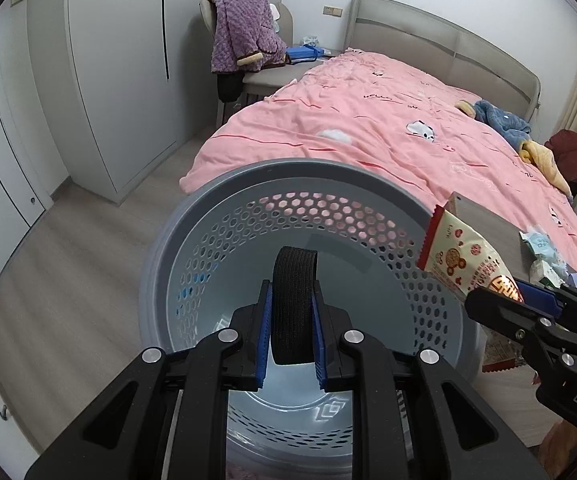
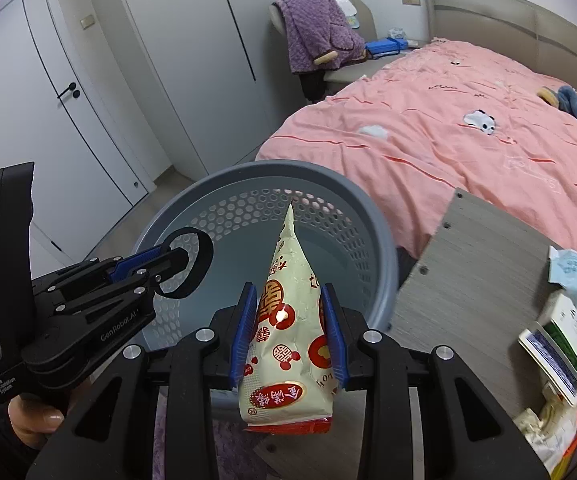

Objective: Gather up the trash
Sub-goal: 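Carry both items over the grey basket and open both grippers to drop them, then withdraw both grippers from the basket back toward the table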

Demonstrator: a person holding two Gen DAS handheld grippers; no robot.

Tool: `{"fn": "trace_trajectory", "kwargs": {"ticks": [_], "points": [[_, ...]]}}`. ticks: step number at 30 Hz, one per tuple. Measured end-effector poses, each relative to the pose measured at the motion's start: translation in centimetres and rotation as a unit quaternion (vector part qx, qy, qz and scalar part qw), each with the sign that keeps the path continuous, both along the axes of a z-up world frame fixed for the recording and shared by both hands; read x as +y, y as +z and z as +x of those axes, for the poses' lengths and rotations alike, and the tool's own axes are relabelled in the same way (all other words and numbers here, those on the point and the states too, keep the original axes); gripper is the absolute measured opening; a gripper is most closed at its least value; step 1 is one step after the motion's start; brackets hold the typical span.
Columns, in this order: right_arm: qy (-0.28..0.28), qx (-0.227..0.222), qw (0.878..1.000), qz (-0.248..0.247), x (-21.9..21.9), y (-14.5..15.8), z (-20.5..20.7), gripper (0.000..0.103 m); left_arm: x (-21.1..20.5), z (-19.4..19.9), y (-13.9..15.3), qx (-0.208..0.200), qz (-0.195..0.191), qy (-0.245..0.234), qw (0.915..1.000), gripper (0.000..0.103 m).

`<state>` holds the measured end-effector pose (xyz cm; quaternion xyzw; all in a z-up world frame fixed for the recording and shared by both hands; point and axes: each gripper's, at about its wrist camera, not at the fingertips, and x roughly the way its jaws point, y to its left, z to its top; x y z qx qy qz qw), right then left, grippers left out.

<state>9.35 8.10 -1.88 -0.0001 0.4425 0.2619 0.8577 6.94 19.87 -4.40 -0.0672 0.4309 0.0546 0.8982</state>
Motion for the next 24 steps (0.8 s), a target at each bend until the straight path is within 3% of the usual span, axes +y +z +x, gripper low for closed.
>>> {"fn": "trace_trajectory", "kwargs": {"ticks": [9,12,13,15,24], "points": [[0.016,0.003,1.0,-0.009,2.5,-1.0,1.1,0.035,1.6,0.4,-0.4,0.001,0.001,0.01,1.0,0.019],[0.016,-0.001,1.0,-0.011,2.7,-1.0,1.4,0.043,1.7,0.4,-0.3,-0.001,0.005,0.015,0.9999,0.043],[0.014,-0.002,1.0,-0.011,2.7,-1.1,1.6,0.05,1.8,0.4,-0.3,-0.003,0.006,0.017,0.9998,0.05],[0.011,-0.007,1.0,-0.01,2.6,-1.0,1.6,0.056,1.9,0.3,-0.2,-0.005,0.006,0.019,0.9998,0.051],[0.002,-0.01,1.0,-0.015,2.2,-1.1,1.4,0.057,2.2,-0.2,-0.3,-0.004,0.008,0.031,0.9995,0.056]]}}
